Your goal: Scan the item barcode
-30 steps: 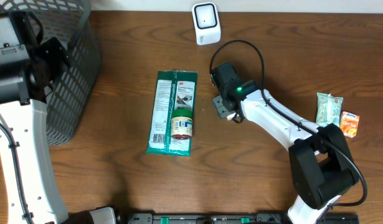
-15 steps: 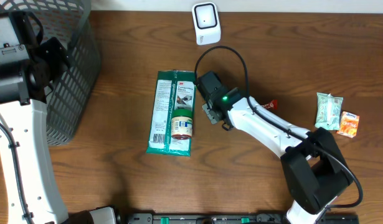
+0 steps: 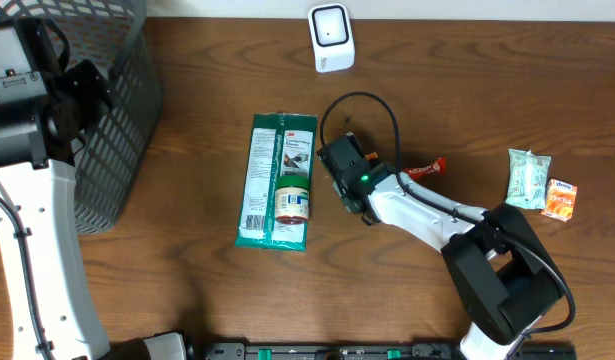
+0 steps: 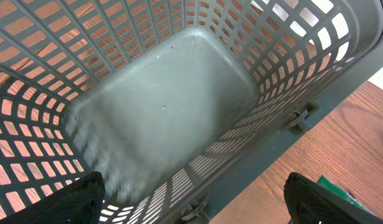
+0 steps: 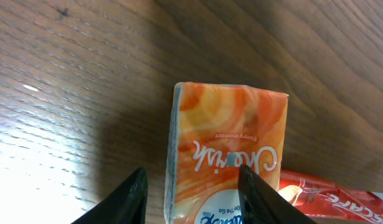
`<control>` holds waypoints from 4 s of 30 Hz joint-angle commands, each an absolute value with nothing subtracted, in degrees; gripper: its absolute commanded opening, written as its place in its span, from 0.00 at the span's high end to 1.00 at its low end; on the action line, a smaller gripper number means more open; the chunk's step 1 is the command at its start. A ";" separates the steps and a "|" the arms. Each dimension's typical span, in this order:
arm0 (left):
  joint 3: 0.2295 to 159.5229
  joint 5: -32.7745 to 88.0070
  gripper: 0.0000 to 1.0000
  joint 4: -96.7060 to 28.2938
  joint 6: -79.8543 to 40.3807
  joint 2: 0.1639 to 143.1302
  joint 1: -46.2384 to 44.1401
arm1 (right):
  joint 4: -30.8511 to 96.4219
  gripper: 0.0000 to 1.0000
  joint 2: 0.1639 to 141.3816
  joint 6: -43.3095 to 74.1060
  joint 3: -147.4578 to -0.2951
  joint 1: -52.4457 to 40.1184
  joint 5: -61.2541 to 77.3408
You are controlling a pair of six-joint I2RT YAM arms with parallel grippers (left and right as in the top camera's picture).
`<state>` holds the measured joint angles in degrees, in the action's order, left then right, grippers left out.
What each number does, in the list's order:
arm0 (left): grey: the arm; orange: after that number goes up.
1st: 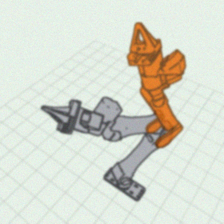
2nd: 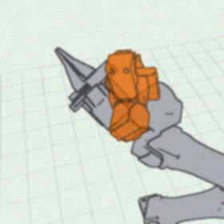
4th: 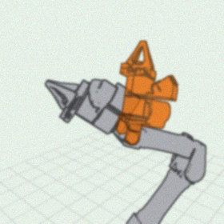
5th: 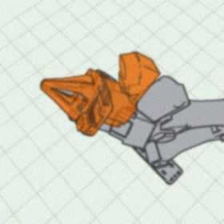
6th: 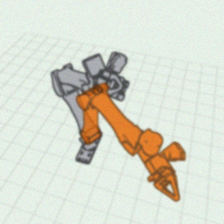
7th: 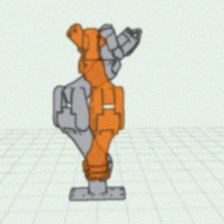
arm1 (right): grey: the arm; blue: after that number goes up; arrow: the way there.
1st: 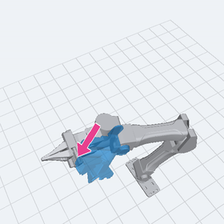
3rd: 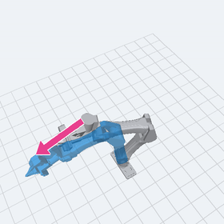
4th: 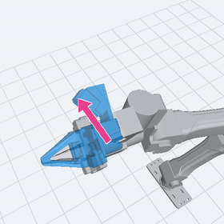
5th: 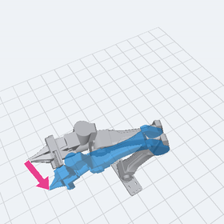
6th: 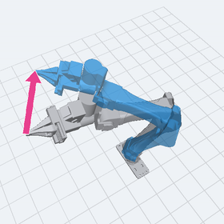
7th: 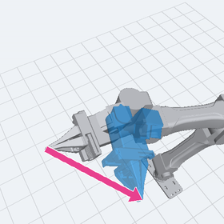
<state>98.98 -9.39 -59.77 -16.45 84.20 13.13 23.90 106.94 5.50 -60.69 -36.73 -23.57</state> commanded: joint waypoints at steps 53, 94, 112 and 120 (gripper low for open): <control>99.33 -10.13 0.07 -59.79 -15.90 84.23 13.43 | 23.35 0.61 108.71 7.11 -59.02 -41.93 -24.67; 99.33 -10.13 0.08 -59.81 -15.90 84.23 13.43 | 25.71 0.99 78.96 11.81 -59.64 -19.70 42.26; 99.33 -10.13 0.08 -59.81 -15.90 84.23 13.43 | 26.26 0.99 78.98 11.94 -59.61 -1.72 63.72; 99.33 -10.13 0.07 -59.79 -15.90 84.23 13.43 | 26.63 0.99 78.96 11.51 -59.55 -1.63 63.72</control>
